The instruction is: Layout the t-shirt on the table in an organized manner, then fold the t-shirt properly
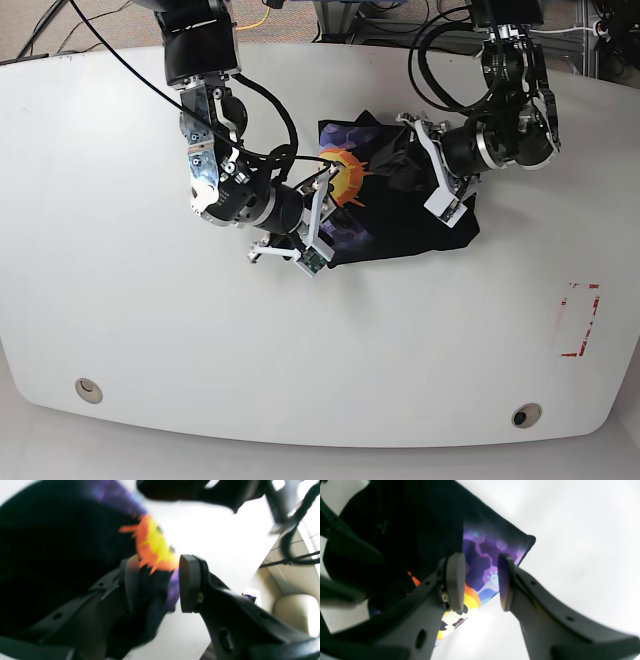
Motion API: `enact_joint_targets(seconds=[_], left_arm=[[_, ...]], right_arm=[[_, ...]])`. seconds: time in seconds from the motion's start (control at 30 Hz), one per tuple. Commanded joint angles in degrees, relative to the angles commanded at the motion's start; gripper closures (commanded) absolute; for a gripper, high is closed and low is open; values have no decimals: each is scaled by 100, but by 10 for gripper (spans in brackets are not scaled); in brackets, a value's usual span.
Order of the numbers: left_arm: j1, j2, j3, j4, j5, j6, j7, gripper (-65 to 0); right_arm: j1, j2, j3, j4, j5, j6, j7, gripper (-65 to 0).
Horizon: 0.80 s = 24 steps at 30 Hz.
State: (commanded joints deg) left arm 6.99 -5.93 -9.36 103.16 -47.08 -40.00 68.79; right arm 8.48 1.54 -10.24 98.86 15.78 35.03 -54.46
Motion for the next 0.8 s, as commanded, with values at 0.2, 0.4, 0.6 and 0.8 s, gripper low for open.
enact_joint_targets(seconds=[0.2, 0.4, 0.6, 0.8], left_arm=[[9, -730, -334, -62, -9, 0, -9, -246], [9, -1240, -879, -70, 88, 0, -9, -246], [0, -1662, -1354, -70, 360, 0, -9, -246], [-70, -1723, -1591, 167, 26, 0, 18, -246]], right_arm=[[-18, 0, 9, 0, 0, 0, 0, -211], [-26, 0, 9, 0, 0, 0, 0, -211], [-26, 0, 9, 9, 0, 0, 0, -211], [-26, -35, 0, 35, 9, 0, 0, -211]])
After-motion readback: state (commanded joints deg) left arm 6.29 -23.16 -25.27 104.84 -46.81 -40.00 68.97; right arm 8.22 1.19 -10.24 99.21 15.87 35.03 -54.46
